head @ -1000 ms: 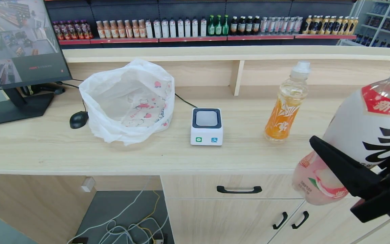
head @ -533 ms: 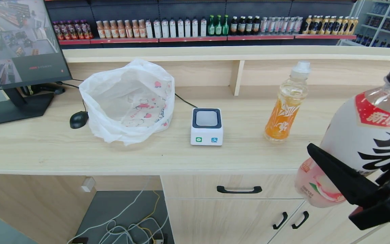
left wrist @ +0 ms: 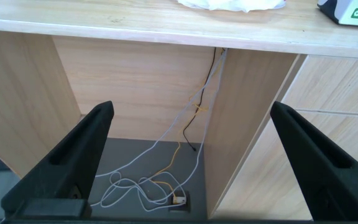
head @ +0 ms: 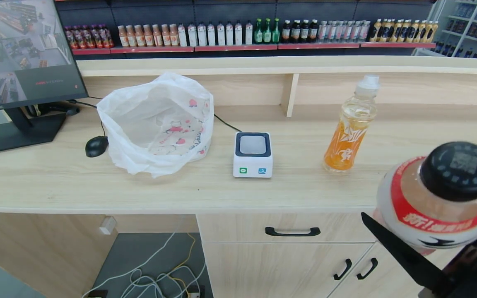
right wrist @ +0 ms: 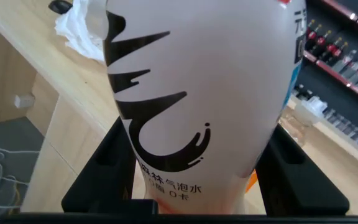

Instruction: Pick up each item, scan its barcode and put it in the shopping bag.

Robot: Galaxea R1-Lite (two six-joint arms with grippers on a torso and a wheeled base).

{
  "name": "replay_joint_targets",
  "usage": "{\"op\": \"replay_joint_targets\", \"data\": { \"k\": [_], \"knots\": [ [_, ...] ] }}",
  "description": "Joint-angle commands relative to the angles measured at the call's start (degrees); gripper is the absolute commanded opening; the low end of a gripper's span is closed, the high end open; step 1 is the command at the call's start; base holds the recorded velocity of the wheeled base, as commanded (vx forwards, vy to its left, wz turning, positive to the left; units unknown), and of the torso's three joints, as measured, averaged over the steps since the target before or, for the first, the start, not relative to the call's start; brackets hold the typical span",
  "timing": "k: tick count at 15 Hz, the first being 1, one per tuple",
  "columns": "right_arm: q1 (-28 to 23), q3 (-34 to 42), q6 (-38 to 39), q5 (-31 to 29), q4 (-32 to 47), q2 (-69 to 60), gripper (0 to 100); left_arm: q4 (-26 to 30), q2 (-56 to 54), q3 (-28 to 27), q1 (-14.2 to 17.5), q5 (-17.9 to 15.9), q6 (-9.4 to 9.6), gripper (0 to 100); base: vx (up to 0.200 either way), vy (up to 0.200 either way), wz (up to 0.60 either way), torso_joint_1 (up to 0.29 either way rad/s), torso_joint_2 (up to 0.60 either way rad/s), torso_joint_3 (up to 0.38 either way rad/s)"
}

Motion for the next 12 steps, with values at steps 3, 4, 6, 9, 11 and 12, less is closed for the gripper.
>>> {"op": "replay_joint_targets", "data": {
  "k": [3,4,6,9,11,12],
  "knots": [
    [5.85,-1.22,-7.29,-0.1,-0.02,2.71,0,0.0,-0.02,0.0,0.0,0.02,-0.01,100,0.0,0.0,0.0,0.0,0.0,0.0],
    [8.84,-2.54,-8.52,-0.37,-0.02,4.47,0,0.0,-0.02,0.0,0.0,0.02,-0.01,100,0.0,0.0,0.0,0.0,0.0,0.0],
    [11.92,-4.38,-10.37,-0.45,-0.11,6.76,0,0.0,-0.02,0.0,0.0,0.02,-0.01,100,0.0,0.0,0.0,0.0,0.0,0.0],
    [13.67,-4.38,-13.89,0.42,-0.11,6.49,0,0.0,-0.02,0.0,0.0,-0.06,-0.01,100,0.0,0.0,0.0,0.0,0.0,0.0],
    [13.76,-5.09,-15.12,5.17,-0.02,6.23,0,0.0,-0.02,0.0,0.0,0.02,-0.01,100,0.0,0.0,0.0,0.0,0.0,0.0],
    [13.76,-5.09,-15.38,6.67,-0.02,6.67,0,0.0,-0.02,0.0,-0.09,0.02,-0.01,100,0.0,0.0,0.0,0.0,0.0,0.0]
  ]
}}
